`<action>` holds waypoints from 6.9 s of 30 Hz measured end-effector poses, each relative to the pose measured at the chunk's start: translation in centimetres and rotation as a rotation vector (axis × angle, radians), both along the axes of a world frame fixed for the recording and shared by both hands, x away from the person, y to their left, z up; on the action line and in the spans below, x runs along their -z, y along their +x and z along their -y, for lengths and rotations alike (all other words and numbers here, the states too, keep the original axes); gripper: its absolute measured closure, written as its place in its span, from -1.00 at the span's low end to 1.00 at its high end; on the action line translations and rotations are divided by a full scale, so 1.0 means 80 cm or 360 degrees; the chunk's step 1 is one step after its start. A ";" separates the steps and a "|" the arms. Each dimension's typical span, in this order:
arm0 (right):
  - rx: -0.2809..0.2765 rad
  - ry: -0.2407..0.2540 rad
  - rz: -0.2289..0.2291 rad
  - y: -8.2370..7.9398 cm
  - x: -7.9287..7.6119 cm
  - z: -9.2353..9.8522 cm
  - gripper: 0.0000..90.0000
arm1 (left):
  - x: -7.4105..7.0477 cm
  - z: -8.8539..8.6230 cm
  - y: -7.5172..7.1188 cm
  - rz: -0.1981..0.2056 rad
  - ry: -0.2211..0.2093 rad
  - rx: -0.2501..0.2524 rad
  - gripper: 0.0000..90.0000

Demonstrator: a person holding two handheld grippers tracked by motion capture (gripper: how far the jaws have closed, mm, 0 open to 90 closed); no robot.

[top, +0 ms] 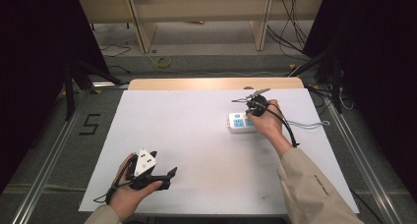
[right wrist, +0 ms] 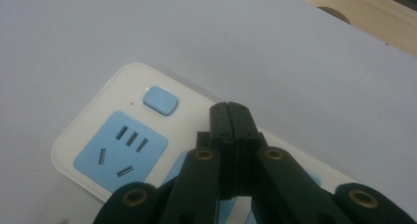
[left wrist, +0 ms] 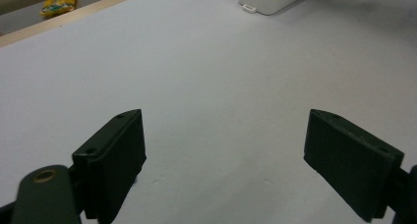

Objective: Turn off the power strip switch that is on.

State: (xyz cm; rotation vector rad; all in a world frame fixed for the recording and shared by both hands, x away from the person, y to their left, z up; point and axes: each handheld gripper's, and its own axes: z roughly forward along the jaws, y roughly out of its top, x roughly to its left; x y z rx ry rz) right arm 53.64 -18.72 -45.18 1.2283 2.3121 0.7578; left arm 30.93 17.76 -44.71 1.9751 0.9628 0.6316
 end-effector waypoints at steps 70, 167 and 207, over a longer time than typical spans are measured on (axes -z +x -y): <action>0.0107 0.0093 -0.0101 0.006 -0.001 -0.001 1.00 | 0.003 0.000 -0.004 -0.0013 0.0012 0.0001 -0.67; -0.0207 0.0433 0.0088 -0.167 -0.042 0.058 -0.02 | 0.006 0.010 0.004 -0.0033 0.0046 0.0047 -0.66; -0.0380 0.0492 0.0190 -0.240 -0.003 0.086 -0.31 | 0.013 0.009 0.018 -0.0027 0.0090 0.0052 -0.66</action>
